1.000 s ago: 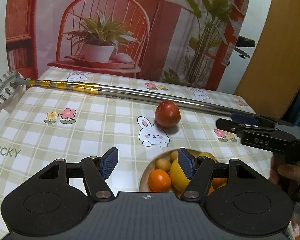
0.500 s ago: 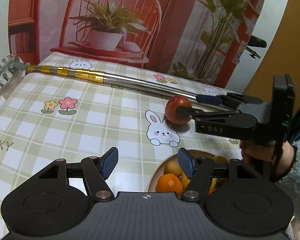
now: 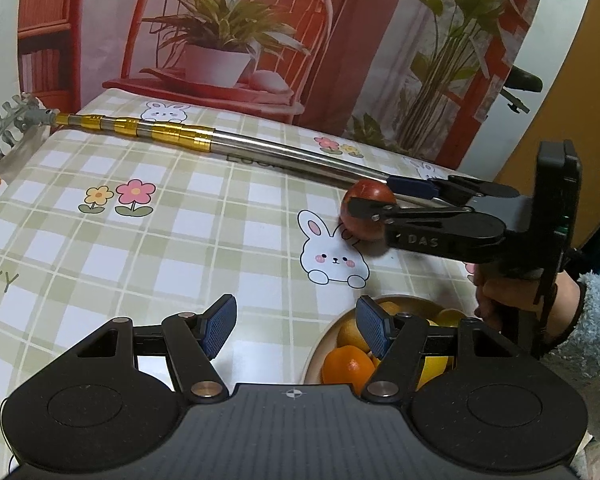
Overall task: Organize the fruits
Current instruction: 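Move the open right tool to the remaining red apple, then close the right tool around the second red apple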
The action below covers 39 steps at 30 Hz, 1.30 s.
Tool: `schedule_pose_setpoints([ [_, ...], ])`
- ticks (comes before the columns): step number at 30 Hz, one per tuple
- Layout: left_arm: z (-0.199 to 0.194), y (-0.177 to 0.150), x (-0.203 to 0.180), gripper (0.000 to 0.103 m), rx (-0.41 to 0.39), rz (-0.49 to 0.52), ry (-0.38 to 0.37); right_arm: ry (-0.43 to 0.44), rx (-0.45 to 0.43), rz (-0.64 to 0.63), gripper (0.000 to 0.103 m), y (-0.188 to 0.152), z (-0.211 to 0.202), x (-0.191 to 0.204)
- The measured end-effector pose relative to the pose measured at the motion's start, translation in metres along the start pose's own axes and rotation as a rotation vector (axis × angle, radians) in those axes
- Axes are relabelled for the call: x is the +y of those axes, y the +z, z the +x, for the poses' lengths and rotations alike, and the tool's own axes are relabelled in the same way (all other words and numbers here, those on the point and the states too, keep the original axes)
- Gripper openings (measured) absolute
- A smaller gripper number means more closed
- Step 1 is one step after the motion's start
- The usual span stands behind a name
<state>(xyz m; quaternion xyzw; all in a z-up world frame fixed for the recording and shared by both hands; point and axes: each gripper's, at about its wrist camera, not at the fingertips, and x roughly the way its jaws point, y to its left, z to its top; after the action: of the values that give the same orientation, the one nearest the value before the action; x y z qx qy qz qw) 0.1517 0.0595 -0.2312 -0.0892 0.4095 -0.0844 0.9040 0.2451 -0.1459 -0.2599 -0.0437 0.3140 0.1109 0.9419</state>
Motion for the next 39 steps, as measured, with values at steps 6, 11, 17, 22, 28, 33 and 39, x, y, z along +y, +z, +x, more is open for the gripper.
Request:
schedule_pose_setpoints([
  [6, 0.0, 0.0, -0.002, 0.068, 0.002, 0.0, 0.002, 0.001, -0.015, 0.061, 0.051, -0.008, -0.008, -0.016],
  [11, -0.001, 0.0, -0.001, 0.068, 0.001, -0.001, 0.003, 0.019, -0.026, 0.133, 0.05, -0.017, -0.017, -0.027],
  [17, 0.0, 0.001, -0.003, 0.068, 0.003, 0.002, -0.003, 0.031, -0.046, 0.243, 0.045, -0.029, -0.034, -0.042],
  [22, 0.002, -0.001, -0.004, 0.068, 0.008, 0.002, -0.011, -0.003, -0.05, 0.298, 0.045, -0.038, -0.048, -0.054],
  [28, 0.005, -0.001, -0.001, 0.068, 0.015, -0.007, -0.012, -0.062, -0.027, 0.287, 0.045, -0.04, -0.055, -0.06],
  [33, 0.006, -0.001, -0.001, 0.068, 0.021, -0.011, -0.01, -0.013, -0.045, 0.221, 0.069, -0.028, -0.053, -0.047],
  [39, 0.007, -0.001, 0.003, 0.068, 0.026, -0.024, -0.005, -0.006, 0.038, 0.087, 0.073, -0.014, -0.019, -0.025],
])
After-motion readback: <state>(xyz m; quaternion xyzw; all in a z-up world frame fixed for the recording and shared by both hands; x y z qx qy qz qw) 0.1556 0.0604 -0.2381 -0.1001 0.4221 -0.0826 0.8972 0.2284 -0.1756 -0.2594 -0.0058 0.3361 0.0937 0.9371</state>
